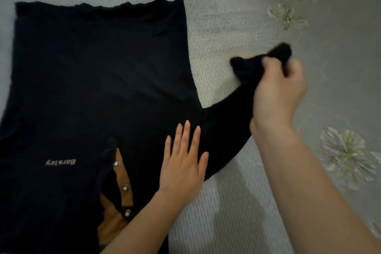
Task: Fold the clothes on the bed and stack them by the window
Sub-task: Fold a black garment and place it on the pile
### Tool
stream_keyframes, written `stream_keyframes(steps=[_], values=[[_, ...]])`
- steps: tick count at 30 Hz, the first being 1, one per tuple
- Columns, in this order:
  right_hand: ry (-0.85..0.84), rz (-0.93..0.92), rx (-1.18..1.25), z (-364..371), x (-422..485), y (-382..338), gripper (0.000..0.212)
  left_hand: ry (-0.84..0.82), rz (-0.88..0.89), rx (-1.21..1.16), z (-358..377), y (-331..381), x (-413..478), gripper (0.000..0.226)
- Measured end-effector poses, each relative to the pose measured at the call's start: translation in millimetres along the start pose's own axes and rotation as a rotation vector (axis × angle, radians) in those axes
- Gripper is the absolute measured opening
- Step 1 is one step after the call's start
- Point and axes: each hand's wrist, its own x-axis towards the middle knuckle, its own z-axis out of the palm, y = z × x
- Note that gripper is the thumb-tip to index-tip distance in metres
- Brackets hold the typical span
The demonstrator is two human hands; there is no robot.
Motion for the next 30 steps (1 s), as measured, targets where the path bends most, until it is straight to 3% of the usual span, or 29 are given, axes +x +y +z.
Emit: stream_keyframes(steps=[2, 3, 4, 6, 7, 10, 13, 15, 18, 21, 23, 25, 27, 30], values=[[-0.395, -0.319, -0.188, 49, -32, -21, 0.026, -0.035, -0.018, -0.001, -1, -1, 0, 0.066], [-0.65, -0.397, -0.299, 68, -49, -23, 0.011, -0.073, 0.002, 0.042, 0, -2, -1, 0.065], [-0.893, -0.422, -0.399, 83, -64, -22, 0.009, -0.11, 0.034, 0.09, 0, -4, -2, 0.064], [-1.252, -0.487, -0.562, 92, -86, -3, 0.03, -0.158, 0.082, 0.136, -1, -7, -8, 0.062], [-1.314, -0.497, -0.597, 88, -93, 7, 0.029, -0.17, 0.105, 0.163, -5, -7, -11, 0.059], [-1.249, -0.442, -0.605, 56, -100, 41, 0.025, -0.132, 0.184, 0.16, -16, -15, -23, 0.052], [-1.084, -0.45, -0.685, 32, -89, 67, 0.029, -0.026, 0.308, -0.058, -25, -45, -38, 0.043], [-1.019, -0.491, -0.76, 31, -83, 77, 0.032, 0.12, 0.289, -0.22, -39, -77, -43, 0.038], [-1.072, -0.612, -0.867, 46, -89, 85, 0.047, 0.447, -0.012, -0.39, -64, -127, -30, 0.029], [-1.104, -0.606, -0.905, 59, -101, 91, 0.059, 0.629, -0.535, -0.587, -95, -170, 6, 0.028], [-1.058, -0.563, -0.886, 61, -106, 95, 0.063, 0.547, -0.839, -0.976, -114, -191, 37, 0.03], [-0.996, -0.547, -0.844, 61, -109, 94, 0.064, 0.387, -1.005, -1.363, -127, -203, 64, 0.04], [-0.948, -0.568, -0.813, 63, -110, 92, 0.058, 0.341, -1.062, -1.449, -137, -207, 86, 0.037], [-0.881, -0.52, -0.743, 67, -106, 87, 0.044, 0.403, -1.105, -1.355, -148, -213, 112, 0.024]])
